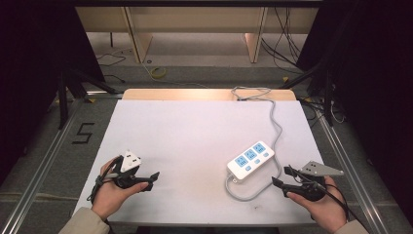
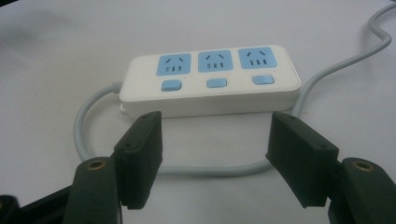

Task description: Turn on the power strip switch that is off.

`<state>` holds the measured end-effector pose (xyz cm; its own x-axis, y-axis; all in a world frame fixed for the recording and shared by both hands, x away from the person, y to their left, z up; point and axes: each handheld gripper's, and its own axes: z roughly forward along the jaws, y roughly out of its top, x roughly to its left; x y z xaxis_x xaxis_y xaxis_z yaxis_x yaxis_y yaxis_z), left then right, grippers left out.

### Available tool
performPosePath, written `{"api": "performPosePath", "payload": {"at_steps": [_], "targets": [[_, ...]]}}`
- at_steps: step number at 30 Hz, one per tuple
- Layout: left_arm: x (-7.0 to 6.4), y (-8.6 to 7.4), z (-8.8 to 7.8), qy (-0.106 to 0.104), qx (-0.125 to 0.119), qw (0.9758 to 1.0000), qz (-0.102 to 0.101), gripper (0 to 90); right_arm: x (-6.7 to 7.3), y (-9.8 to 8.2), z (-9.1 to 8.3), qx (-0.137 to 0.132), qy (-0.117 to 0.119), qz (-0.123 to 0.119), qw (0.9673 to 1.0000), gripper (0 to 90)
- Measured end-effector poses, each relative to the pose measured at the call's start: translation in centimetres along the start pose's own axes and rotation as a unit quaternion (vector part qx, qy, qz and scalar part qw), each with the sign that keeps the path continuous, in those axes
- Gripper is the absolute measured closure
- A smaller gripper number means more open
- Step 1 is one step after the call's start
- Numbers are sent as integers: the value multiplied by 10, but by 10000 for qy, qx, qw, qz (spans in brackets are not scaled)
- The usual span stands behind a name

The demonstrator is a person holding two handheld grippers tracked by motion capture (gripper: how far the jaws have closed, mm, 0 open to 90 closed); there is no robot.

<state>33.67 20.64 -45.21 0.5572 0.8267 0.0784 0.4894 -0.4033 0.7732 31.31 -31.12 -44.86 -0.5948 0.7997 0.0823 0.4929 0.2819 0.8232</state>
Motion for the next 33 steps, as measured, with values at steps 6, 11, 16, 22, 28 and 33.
{"api": "performPosePath", "payload": {"at_steps": [6,11,16,22,28,33], "targets": [[0,-1,0,11,20,10000,3,155,1,1,-1,43,-44,-4,10000,427],[1,-1,0,22,6,10000,-12,156,4,3,-2,61,-62,-38,10000,584],[0,0,1,11,10,10000,11,156,7,4,1,165,-35,-140,9998,706],[0,-1,1,11,10,10000,12,158,9,7,2,296,-136,-282,9991,880],[0,-1,1,9,6,10000,20,158,10,10,3,379,-158,-309,9987,900],[0,0,1,11,13,10000,18,158,11,14,7,404,-154,-332,9985,900]]}}
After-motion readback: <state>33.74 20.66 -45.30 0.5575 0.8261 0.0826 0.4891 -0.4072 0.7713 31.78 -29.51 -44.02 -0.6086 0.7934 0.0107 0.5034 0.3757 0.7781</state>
